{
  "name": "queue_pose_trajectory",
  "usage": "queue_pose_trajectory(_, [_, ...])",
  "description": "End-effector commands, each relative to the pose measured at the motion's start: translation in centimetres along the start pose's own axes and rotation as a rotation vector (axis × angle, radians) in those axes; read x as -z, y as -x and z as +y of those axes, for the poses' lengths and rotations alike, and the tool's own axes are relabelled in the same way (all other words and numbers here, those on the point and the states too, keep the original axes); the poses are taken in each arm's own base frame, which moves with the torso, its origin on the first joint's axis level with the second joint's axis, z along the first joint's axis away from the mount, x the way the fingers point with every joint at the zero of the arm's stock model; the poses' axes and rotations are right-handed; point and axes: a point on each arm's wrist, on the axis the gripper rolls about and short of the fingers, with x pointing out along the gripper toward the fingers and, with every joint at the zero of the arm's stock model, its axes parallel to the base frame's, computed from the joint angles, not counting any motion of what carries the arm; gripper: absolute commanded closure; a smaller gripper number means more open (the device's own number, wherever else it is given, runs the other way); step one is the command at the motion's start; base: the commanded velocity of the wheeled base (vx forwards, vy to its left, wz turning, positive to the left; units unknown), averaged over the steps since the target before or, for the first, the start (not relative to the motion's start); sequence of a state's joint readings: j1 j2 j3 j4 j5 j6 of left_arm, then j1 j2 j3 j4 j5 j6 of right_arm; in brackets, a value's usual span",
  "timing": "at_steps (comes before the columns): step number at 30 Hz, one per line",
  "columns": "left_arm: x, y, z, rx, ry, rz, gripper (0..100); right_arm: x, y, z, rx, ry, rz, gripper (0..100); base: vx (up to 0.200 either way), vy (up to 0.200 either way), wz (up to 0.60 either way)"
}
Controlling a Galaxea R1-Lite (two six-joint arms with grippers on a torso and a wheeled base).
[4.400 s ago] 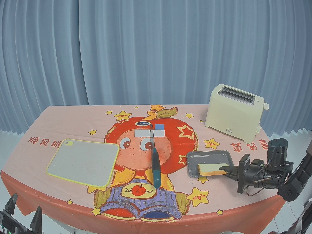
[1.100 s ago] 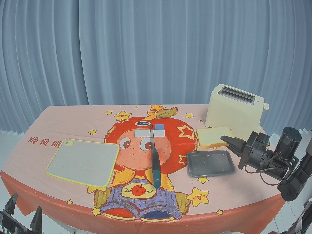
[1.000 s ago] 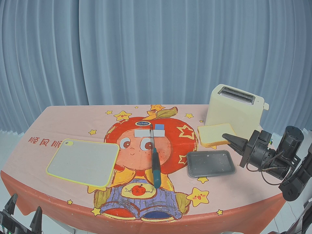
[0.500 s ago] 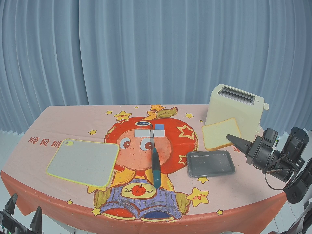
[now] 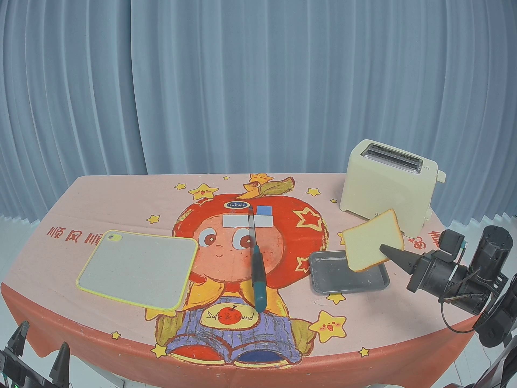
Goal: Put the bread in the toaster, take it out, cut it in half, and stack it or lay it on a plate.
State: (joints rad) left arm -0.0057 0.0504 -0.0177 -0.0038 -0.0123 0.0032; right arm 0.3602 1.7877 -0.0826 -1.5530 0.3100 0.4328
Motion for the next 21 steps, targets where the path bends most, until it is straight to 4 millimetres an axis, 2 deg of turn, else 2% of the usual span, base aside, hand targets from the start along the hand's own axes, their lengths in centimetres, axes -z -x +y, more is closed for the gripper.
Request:
queue_pose_trajectory(1, [0.5, -0.1, 0.0, 0.000, 0.000, 0.017, 0, 0.0, 0.3, 0.0, 0.018, 0.058, -0.011, 100, 0.000, 0.000, 0.00])
queue_pose_trajectory(14, [0.5, -0.1, 0.0, 0.000, 0.000, 0.017, 0, -0.3, -0.1, -0.2, 0.056, 0.180, -0.033, 100, 0.000, 0.000, 0.00])
queue_pose_trajectory(21, [0.5, -0.1, 0.0, 0.000, 0.000, 0.017, 0, -1.6, -0.3, -0.8, 0.078, 0.196, -0.095, 100, 0.000, 0.000, 0.00])
